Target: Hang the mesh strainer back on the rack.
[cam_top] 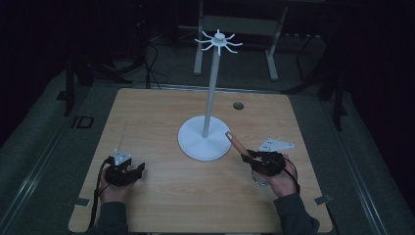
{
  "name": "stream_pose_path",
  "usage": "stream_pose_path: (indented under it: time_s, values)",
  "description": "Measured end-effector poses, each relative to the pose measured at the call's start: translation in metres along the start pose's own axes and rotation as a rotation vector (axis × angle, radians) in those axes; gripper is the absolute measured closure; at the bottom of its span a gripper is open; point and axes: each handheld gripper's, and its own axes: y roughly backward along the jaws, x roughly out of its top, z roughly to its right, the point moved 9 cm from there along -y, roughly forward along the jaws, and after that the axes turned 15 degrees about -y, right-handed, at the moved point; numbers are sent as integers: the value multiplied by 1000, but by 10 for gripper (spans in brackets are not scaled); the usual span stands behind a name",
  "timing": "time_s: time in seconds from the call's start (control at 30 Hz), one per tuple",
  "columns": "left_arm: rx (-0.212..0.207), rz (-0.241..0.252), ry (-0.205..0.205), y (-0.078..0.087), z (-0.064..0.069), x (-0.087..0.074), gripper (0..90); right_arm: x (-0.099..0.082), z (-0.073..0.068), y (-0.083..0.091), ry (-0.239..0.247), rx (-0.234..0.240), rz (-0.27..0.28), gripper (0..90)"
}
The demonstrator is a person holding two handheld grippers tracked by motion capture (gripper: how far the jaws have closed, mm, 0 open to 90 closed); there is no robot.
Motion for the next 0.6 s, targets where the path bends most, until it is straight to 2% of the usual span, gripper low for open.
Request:
stream_pose_path:
  time_s: [0.6]
  values:
    - [1,6,0,0,0,1,427,20,3,5,-8,-7,50,709]
